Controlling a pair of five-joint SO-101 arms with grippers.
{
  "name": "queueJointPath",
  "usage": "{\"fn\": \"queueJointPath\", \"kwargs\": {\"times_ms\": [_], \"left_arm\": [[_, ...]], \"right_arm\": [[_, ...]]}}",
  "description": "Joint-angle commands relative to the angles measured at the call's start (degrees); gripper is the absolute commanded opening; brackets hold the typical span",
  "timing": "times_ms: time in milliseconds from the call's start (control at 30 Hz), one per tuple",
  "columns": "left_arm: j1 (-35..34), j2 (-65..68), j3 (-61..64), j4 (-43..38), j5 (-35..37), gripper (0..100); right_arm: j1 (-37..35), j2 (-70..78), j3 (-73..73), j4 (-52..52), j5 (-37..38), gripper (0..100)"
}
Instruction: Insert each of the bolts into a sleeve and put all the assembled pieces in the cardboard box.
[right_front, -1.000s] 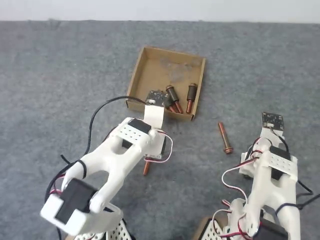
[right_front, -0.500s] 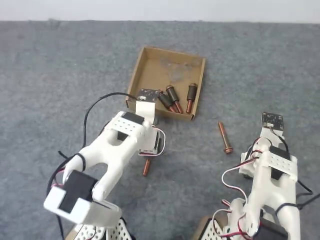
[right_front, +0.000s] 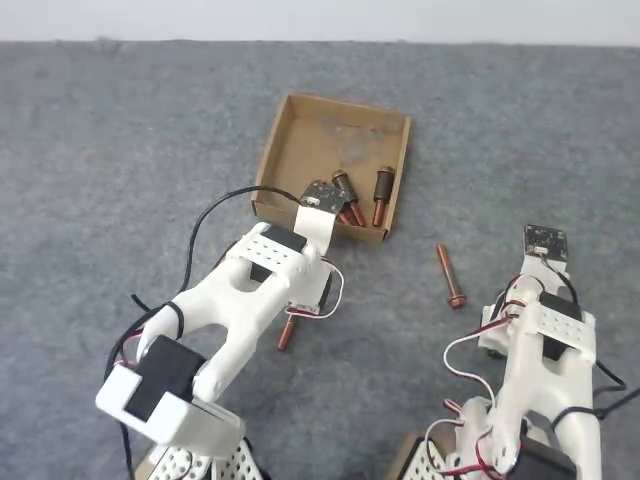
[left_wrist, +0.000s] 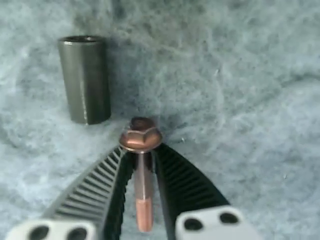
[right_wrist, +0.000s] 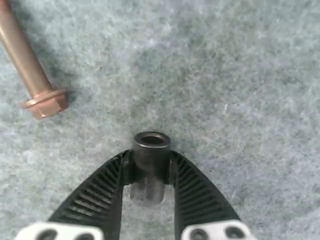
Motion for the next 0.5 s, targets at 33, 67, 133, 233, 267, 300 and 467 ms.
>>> {"fn": "queueJointPath", "kwargs": {"times_ms": [33,67,133,233,267,300,467], "left_arm": [[-3.43,-0.62,-1.98,0.70,-0.79,1],[-4.31,-0.70,-1.98,0.70,-0.79,1],[-5.89,-1.93,-1.80,0.70,-3.16,1],[-7.47,-5.19,0.31,0.70,-9.58,1],[-7.56,-6.51,1.45,0.00,-11.08,1],[-7.56,-7.74,3.03,-1.23,-11.87,1],[-7.74,-16.53,11.12,-4.84,-12.31,1]], "right_arm": [[-0.57,0.13,-2.73,-0.66,-0.18,0.7],[-0.57,0.13,-2.73,-0.66,-0.18,0.7],[-0.57,0.13,-2.73,-0.66,-0.18,0.7],[-0.57,0.13,-2.73,-0.66,-0.18,0.7],[-0.57,0.13,-2.73,-0.66,-0.18,0.7],[-0.57,0.04,-2.73,-0.66,-0.18,0.7],[-0.57,0.04,-2.73,-1.01,-0.18,0.7]]}}
